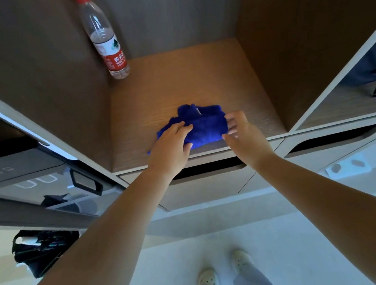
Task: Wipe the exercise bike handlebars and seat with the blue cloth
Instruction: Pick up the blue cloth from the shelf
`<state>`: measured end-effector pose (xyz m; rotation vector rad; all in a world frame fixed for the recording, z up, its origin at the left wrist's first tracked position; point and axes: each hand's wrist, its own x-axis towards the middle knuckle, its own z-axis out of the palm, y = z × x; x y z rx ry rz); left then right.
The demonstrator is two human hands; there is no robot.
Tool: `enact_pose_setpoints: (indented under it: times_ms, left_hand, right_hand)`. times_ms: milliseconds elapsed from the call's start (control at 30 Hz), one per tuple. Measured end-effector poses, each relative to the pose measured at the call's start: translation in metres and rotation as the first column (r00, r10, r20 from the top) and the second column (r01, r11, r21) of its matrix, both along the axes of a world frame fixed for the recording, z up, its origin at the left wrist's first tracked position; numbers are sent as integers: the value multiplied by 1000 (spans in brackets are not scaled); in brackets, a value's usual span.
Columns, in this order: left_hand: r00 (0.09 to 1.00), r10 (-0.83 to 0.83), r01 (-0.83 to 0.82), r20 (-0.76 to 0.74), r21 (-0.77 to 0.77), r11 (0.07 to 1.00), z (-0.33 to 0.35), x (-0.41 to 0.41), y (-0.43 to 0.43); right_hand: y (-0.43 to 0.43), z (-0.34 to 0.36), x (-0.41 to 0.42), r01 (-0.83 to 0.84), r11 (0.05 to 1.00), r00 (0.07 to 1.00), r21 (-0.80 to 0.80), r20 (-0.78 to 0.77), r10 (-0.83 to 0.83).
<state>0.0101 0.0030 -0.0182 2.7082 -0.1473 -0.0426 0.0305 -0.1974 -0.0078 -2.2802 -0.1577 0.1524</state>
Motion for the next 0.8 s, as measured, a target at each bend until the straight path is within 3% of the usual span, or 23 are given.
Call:
enact_pose_setpoints:
  times_ms: [67,200,400,567,800]
  left_hand:
    - [999,31,-31,-31,15,999,8,5,-6]
    - [999,-18,23,-27,211,977,20,22,-18]
    - [998,-4,1,-70,-35,999,21,28,-30]
    - [998,3,-1,-59,20,1000,20,25,-35]
    - [1000,17,-17,6,-24,1000,21,23,-50]
  right_hand:
    - [-1,2,6,-14,1000,1000,23,-12,14]
    - [-3,7,19,-146,989,989,5,27,145]
    - [-11,0,35,-270,961,963,53,26,269]
    - [-19,-7,41,-301,949,954,91,36,299]
    - [-25,-10,47,-318,941,948,119,26,317]
